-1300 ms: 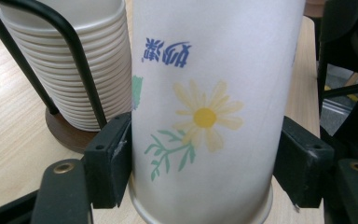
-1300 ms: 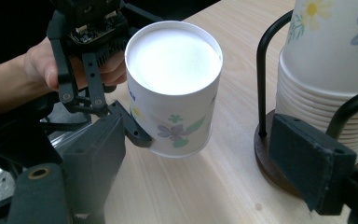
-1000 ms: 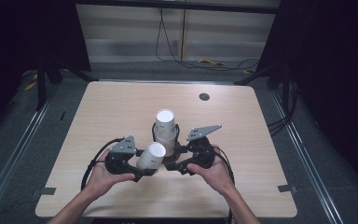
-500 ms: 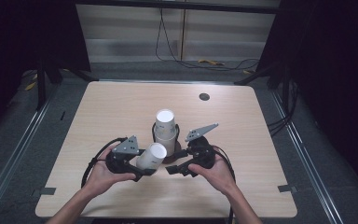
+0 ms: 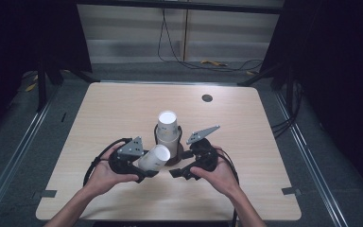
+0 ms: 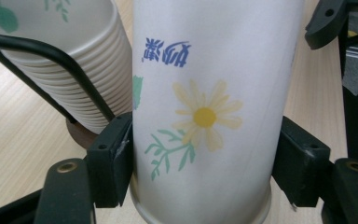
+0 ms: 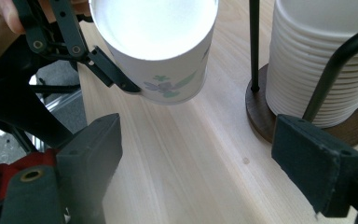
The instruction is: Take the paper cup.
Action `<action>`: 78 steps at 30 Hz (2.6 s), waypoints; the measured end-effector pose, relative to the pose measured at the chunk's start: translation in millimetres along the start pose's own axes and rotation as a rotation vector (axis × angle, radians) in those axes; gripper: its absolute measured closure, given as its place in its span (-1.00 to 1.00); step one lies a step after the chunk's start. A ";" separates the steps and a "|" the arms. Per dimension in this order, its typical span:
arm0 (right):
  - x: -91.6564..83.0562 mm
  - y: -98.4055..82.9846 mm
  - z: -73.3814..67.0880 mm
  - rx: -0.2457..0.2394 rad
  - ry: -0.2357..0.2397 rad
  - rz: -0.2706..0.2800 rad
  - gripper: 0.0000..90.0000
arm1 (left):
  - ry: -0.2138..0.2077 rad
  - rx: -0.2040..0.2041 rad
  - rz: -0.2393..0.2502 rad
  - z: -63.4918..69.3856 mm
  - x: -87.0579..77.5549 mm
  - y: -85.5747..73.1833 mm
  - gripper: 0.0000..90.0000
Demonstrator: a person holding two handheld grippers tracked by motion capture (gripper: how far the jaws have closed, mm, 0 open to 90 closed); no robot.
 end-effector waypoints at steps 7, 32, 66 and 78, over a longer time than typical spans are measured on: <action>0.7 -2.5 -0.3 -0.003 0.002 -0.023 -0.64 | 0.002 0.013 -0.031 -0.1 3.3 -3.9 -0.32; 6.9 -10.2 -6.5 -0.068 -0.019 -0.132 -0.47 | -0.027 0.060 -0.092 10.1 12.8 -7.7 -0.31; 18.1 -22.3 -6.5 -0.027 0.019 -0.275 -0.39 | -0.059 0.147 -0.224 19.5 23.8 -11.2 -0.31; 16.6 -23.7 -4.9 -0.043 -0.004 -0.288 -0.55 | -0.071 0.169 -0.261 23.6 31.6 -10.8 -0.31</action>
Point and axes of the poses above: each handheld gripper's, and its own axes: x roughly forward along the jaws, y roughly out of its top, z roughly to its right, the point moved 10 cm from there along x, roughly forward along the jaws, and after that the axes turned 7 degrees about x, right-handed, at the moved point
